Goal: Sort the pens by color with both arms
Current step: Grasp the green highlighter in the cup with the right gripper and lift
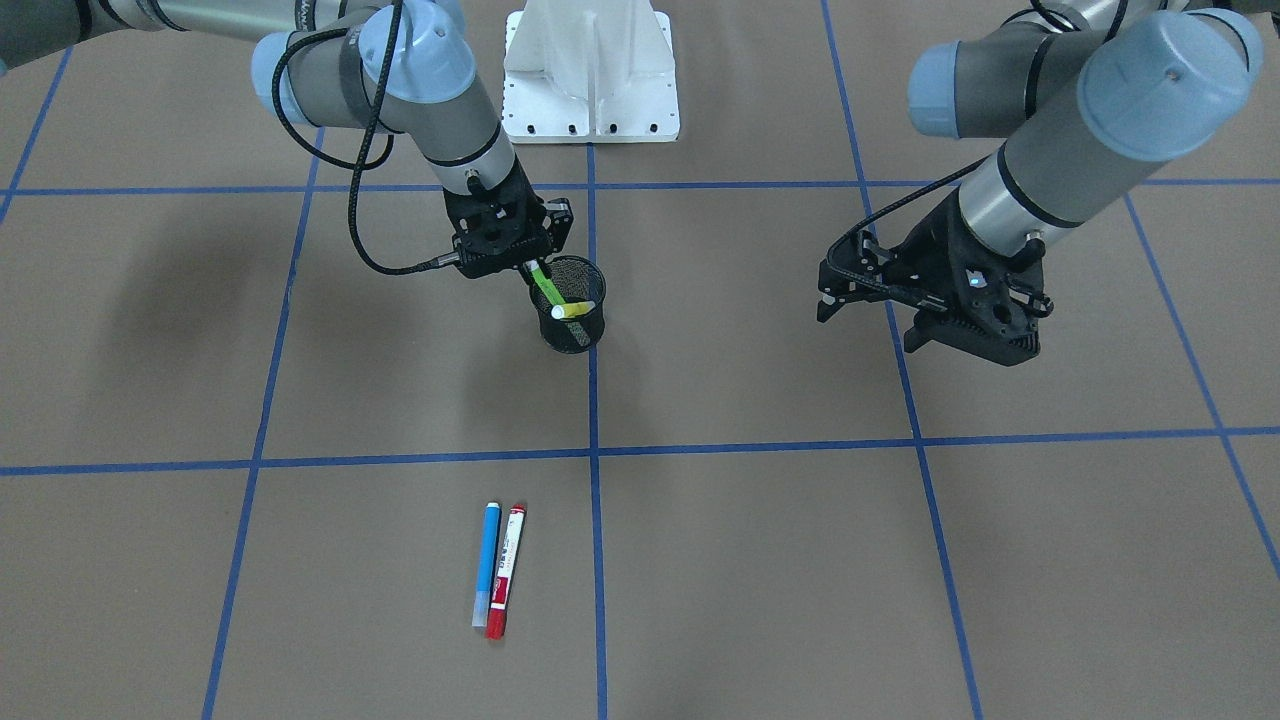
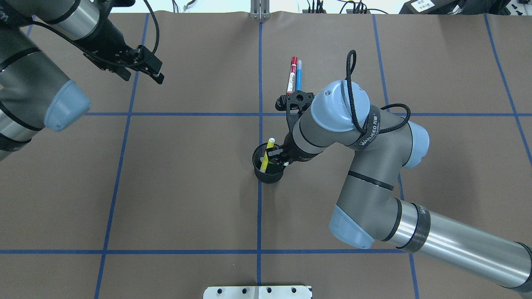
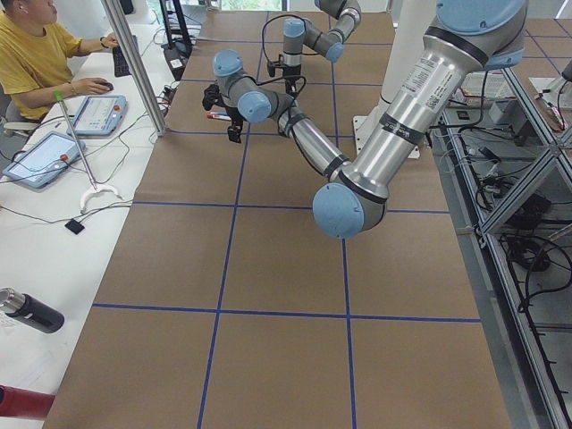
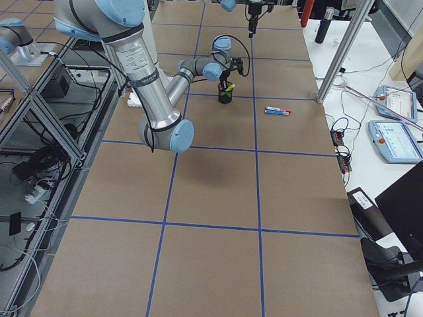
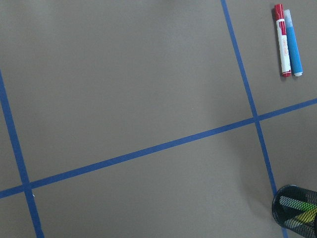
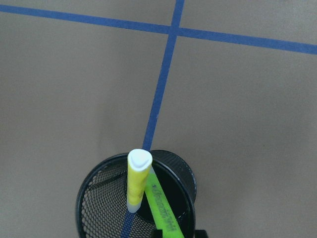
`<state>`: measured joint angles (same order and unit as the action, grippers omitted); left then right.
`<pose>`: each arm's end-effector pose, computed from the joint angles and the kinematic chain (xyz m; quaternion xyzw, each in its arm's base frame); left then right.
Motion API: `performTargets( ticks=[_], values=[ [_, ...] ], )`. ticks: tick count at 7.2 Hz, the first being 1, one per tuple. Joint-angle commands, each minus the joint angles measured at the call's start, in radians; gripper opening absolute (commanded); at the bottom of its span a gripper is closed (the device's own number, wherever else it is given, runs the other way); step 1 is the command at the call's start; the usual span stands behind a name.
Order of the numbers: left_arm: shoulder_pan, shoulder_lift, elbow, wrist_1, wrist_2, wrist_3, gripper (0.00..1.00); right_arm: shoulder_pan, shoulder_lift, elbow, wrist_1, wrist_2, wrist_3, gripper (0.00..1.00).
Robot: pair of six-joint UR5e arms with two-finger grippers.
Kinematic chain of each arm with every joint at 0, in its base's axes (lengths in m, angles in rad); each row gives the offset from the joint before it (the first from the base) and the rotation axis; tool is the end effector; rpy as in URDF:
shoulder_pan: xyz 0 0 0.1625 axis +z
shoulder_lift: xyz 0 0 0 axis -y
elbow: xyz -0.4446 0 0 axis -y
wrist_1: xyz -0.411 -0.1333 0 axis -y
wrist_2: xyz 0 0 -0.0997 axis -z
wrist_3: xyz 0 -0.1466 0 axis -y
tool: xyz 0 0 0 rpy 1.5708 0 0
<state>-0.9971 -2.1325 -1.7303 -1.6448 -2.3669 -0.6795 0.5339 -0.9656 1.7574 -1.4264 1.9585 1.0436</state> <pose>0.3497 -0.5938 0.2680 0.0796 0.4988 0.1049 0.8567 -0.5716 -0.4284 0.2358 0.0757 -0.4689 -0.0840 0.8760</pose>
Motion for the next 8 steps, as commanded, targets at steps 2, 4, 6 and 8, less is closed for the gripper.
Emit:
performTargets(
  ticks=[2, 4, 6, 8],
  values=[
    [0.000, 0.000, 0.000, -0.001, 0.000, 0.000, 1.00, 0.001, 0.008, 0.029, -0.002, 0.026, 0.013, 0.00],
    [0.000, 0.000, 0.000, 0.000, 0.000, 0.000, 1.00, 0.027, 0.005, 0.094, -0.022, 0.065, 0.018, 0.00],
    [0.002, -0.001, 0.000, -0.001, 0.000, -0.002, 1.00, 0.095, 0.016, 0.238, -0.179, 0.140, 0.018, 0.00],
    [0.002, -0.001, 0.000, -0.001, 0.000, -0.008, 1.00, 0.139, 0.060, 0.235, -0.195, 0.087, 0.088, 0.00]
  ],
)
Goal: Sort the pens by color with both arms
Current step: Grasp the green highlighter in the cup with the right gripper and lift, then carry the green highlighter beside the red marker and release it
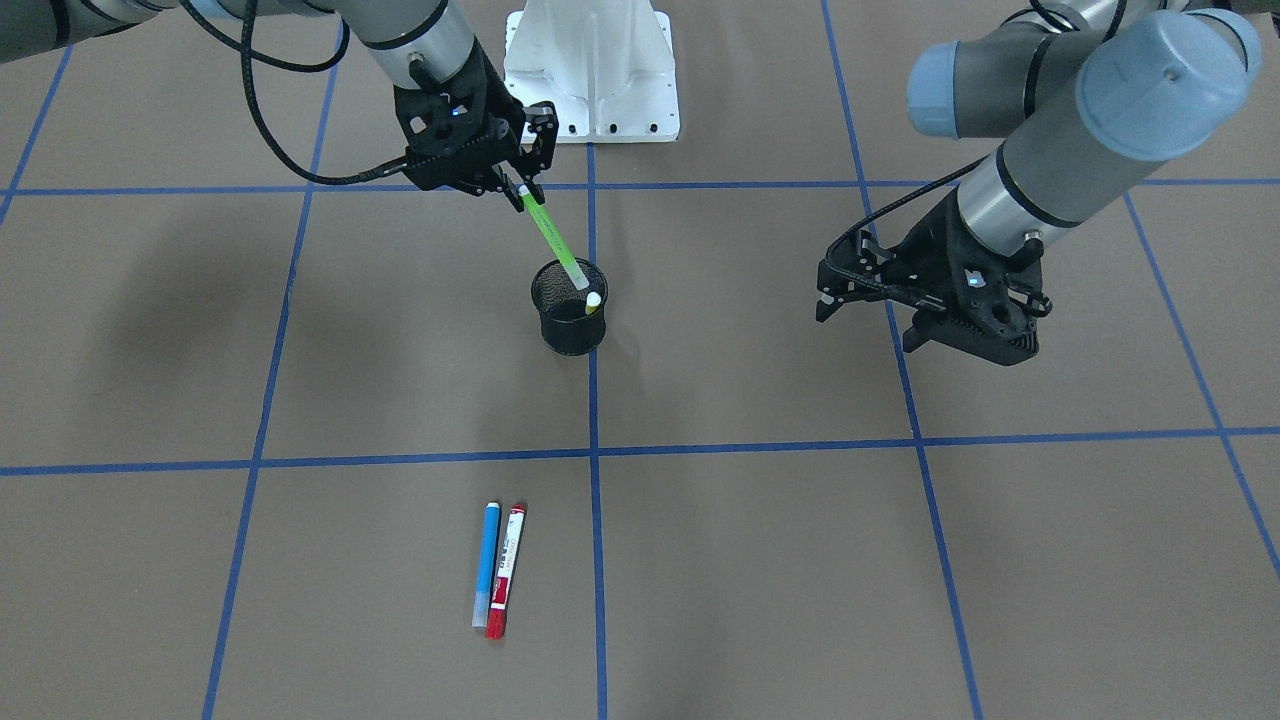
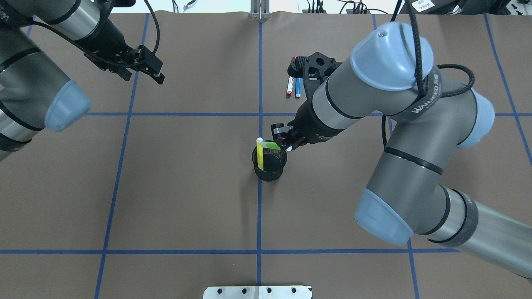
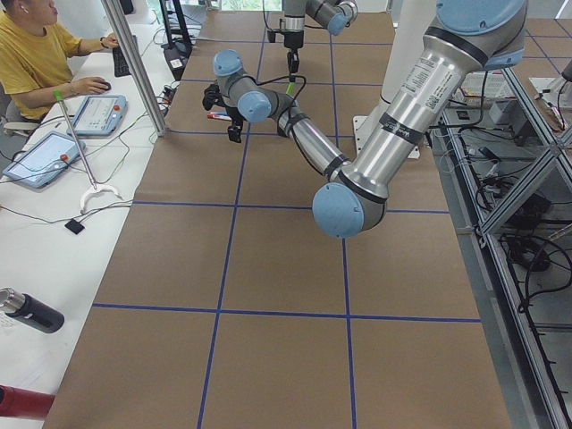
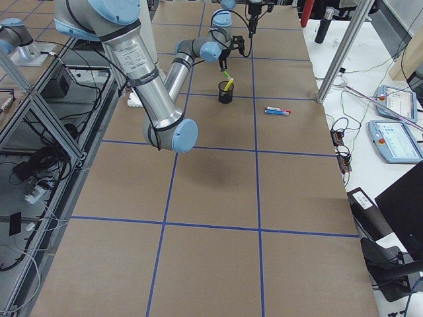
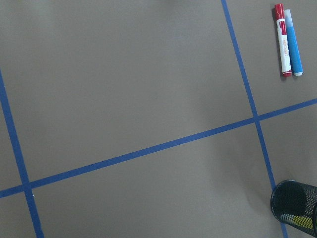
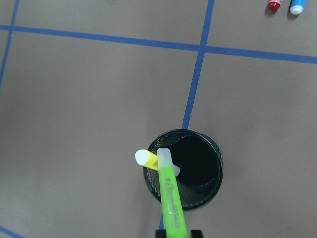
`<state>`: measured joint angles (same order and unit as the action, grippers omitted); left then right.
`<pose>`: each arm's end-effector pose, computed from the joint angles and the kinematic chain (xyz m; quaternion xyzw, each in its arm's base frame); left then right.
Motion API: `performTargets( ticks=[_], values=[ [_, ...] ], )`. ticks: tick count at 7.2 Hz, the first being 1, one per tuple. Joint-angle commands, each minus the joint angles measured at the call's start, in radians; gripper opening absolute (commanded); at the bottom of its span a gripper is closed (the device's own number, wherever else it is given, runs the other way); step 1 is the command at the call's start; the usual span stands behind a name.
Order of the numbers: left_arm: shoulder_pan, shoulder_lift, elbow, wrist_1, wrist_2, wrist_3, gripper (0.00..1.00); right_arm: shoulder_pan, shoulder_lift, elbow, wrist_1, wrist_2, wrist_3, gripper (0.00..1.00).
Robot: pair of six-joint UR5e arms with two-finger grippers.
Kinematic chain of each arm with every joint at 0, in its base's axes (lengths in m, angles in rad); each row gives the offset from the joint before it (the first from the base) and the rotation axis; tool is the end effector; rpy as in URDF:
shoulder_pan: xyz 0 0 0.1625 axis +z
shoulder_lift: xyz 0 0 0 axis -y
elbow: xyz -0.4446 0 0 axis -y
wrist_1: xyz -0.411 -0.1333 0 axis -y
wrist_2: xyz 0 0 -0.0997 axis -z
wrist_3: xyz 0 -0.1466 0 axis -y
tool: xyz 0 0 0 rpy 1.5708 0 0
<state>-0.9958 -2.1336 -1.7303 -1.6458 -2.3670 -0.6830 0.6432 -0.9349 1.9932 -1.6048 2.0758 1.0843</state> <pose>0.3505 -0.5934 0.2671 0.0791 0.4994 0.1044 0.8564 -0.4643 -0.4260 0.1435 0.0701 -0.5174 -0.0560 0.8510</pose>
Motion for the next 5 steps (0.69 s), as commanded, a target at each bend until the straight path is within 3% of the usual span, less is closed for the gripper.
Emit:
performTargets(
  ticks=[1, 3, 5],
  values=[
    [0.000, -0.002, -0.003, 0.000, 0.000, -0.006, 1.00, 0.032, 0.078, -0.046, -0.014, -0.133, 0.072, 0.00],
    [0.000, -0.003, -0.006, -0.002, -0.002, -0.007, 1.00, 0.030, 0.187, -0.196, -0.009, -0.340, 0.171, 0.00],
    [0.000, -0.002, -0.009, -0.002, -0.002, -0.007, 1.00, 0.030, 0.319, -0.452, 0.000, -0.506, 0.241, 0.00]
  ],
)
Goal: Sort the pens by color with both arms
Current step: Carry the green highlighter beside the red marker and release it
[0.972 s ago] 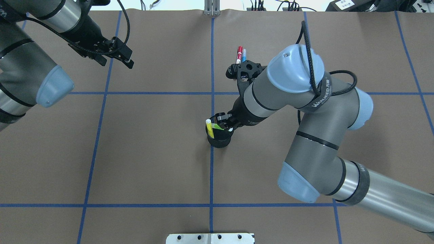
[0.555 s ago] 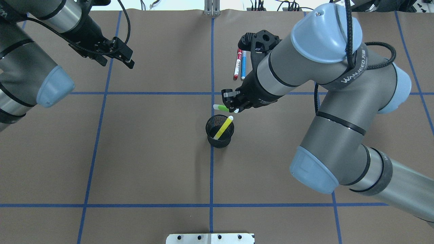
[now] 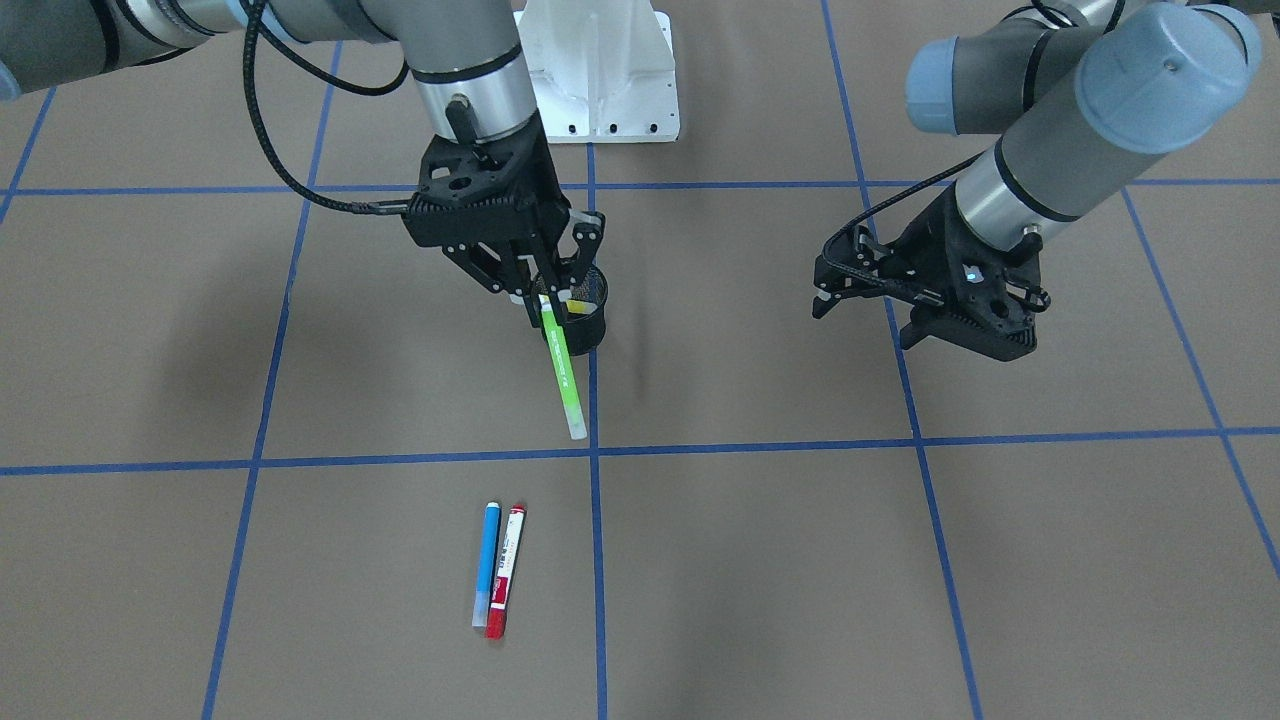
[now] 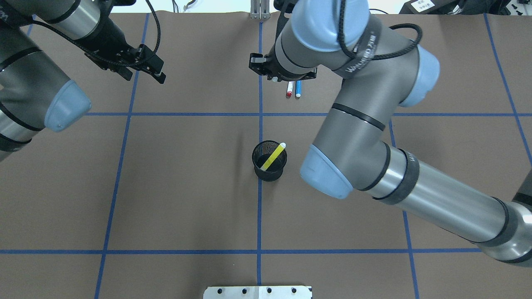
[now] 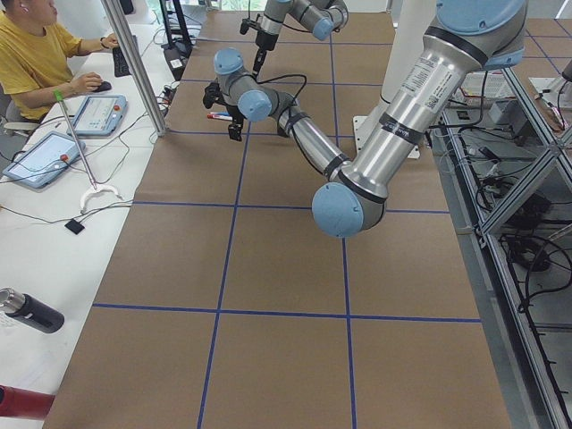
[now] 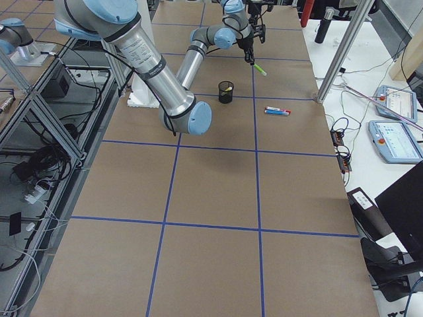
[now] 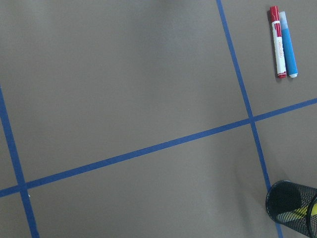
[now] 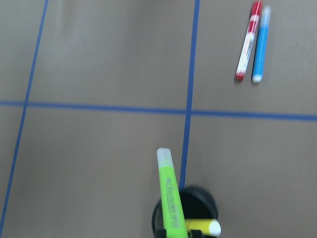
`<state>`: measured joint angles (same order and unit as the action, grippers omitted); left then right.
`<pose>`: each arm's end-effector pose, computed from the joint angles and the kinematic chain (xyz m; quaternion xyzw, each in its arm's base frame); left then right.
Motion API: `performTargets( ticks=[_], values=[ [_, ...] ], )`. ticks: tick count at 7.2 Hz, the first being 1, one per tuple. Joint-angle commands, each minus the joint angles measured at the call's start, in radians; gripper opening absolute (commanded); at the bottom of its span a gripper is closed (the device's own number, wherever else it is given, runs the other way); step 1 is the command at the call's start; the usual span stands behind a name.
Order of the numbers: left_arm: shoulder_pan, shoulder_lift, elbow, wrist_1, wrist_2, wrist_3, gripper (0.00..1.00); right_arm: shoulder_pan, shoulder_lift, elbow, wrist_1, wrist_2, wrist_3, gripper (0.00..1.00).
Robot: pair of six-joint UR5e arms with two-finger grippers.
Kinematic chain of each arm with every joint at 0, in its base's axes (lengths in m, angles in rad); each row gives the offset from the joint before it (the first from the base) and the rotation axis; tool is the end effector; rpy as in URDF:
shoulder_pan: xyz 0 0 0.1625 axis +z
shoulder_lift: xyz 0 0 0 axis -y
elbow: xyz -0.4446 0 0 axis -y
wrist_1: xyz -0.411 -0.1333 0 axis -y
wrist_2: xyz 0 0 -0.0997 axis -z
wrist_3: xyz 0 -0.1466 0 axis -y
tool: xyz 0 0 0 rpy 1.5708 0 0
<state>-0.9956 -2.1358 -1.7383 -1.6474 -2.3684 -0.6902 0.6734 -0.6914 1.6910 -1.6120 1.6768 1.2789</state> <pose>0.3497 -0.5915 0.2617 0.0814 0.5024 0.1039 0.8545 -0.5060 -0.5544 0.1024 0.1721 -0.4296 0.1440 0.8747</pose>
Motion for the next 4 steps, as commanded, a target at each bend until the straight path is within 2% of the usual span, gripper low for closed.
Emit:
performTargets(
  ticks=[1, 2, 4],
  values=[
    [0.000, 0.001, -0.001, 0.000, 0.000, 0.000, 1.00, -0.002, 0.108, -0.277, 0.121, -0.183, 0.100, 0.00],
    [0.000, 0.001, 0.000, 0.000, 0.000, 0.000, 1.00, -0.003, 0.125, -0.386, 0.214, -0.218, 0.132, 0.00],
    [0.002, 0.001, 0.005, 0.000, 0.000, 0.000, 1.00, -0.020, 0.183, -0.521, 0.225, -0.311, 0.137, 0.00]
  ],
)
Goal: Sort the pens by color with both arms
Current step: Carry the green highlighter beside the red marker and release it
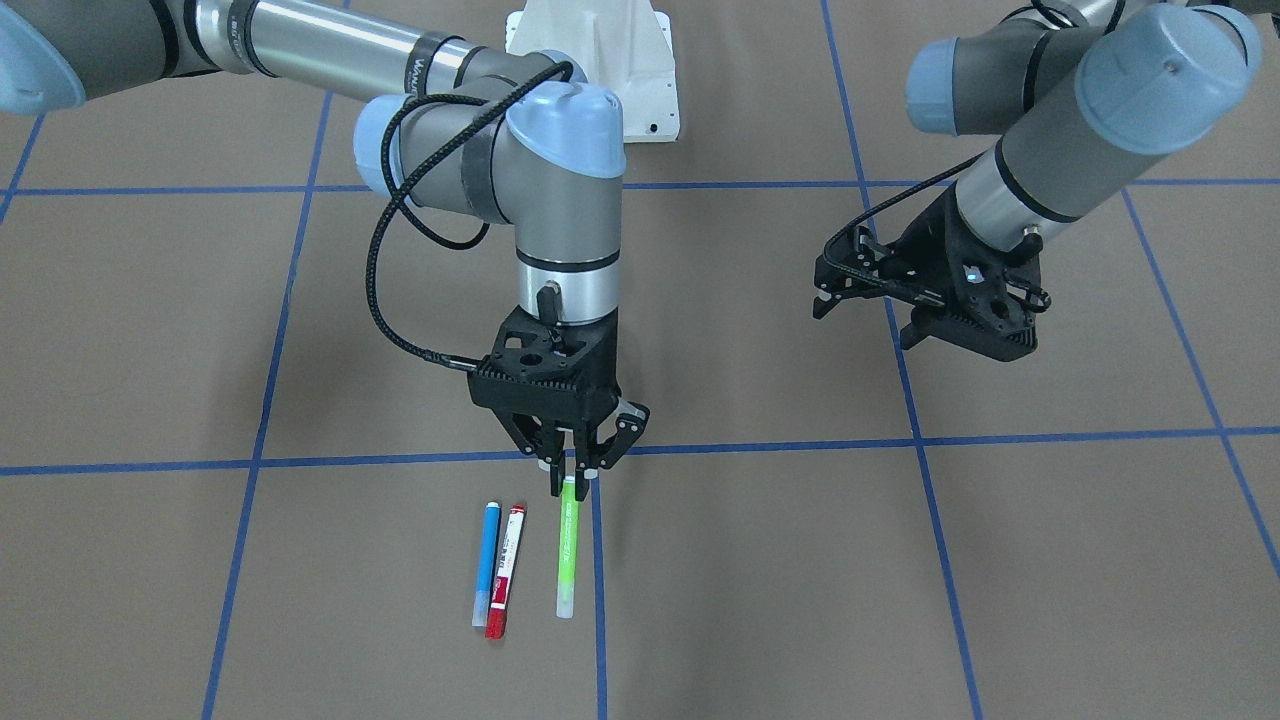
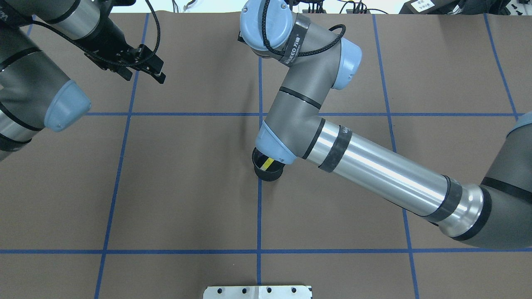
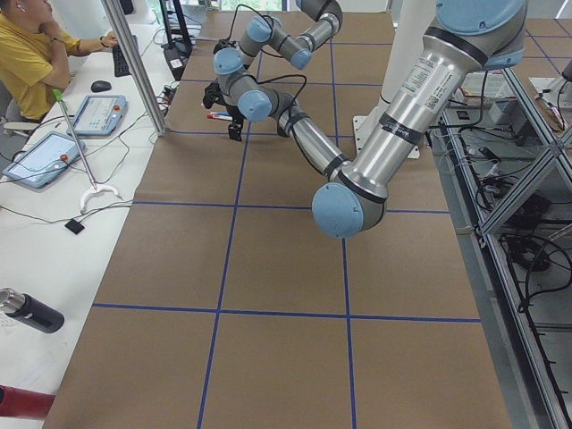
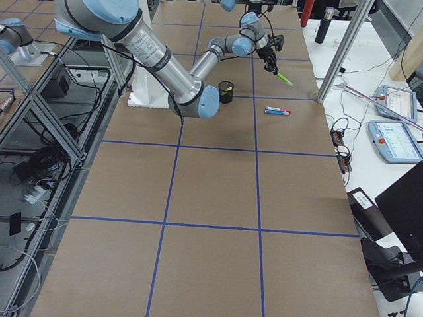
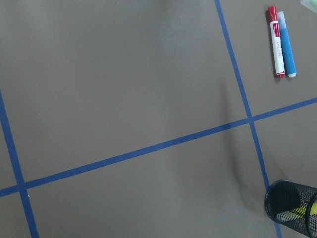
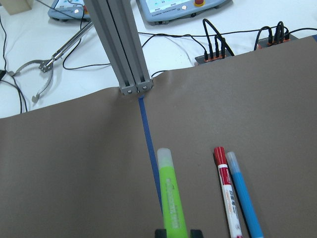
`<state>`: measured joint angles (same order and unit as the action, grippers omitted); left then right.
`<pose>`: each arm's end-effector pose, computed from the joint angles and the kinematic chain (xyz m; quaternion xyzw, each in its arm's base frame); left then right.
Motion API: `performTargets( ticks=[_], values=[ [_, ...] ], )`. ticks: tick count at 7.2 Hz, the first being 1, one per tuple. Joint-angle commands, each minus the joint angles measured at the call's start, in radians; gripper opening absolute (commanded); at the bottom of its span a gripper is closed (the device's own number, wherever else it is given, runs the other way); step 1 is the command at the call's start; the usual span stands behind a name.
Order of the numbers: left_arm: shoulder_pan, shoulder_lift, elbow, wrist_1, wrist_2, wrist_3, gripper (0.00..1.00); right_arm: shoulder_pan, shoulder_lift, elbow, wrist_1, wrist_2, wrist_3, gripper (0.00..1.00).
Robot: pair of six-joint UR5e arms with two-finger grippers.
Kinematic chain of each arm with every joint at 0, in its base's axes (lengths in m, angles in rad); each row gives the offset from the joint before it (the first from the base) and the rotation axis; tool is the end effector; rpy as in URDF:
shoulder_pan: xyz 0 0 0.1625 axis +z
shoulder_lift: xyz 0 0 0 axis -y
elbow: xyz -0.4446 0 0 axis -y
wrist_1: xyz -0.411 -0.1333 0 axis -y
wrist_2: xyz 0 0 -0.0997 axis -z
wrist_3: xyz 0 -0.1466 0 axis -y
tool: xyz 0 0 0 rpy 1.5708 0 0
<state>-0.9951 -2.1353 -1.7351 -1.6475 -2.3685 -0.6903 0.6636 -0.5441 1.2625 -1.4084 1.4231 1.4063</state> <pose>0.3504 -0.5920 0.2634 0.0799 0.5017 0.1034 0.8551 -0.5861 -0.6549 0.1375 0.2321 -0.3624 0.2533 0.8664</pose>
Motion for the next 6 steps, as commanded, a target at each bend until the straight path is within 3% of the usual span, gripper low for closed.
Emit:
performTargets(
  ticks=[1, 3, 4, 6],
  values=[
    [0.001, 0.000, 0.003, 0.000, 0.000, 0.000, 1.00, -0.030, 0.041, -0.135, 0.044, -0.113, 0.011, 0.00],
    [0.001, 0.002, 0.006, -0.002, 0.000, 0.000, 1.00, -0.073, 0.038, -0.250, 0.170, -0.182, 0.046, 0.00],
    [0.003, 0.002, 0.008, -0.002, 0.000, 0.000, 1.00, -0.091, 0.030, -0.250, 0.172, -0.211, 0.048, 0.00],
    [0.004, -0.001, 0.012, -0.002, 0.000, 0.000, 1.00, -0.096, 0.007, -0.250, 0.172, -0.213, 0.046, 0.13]
  ],
)
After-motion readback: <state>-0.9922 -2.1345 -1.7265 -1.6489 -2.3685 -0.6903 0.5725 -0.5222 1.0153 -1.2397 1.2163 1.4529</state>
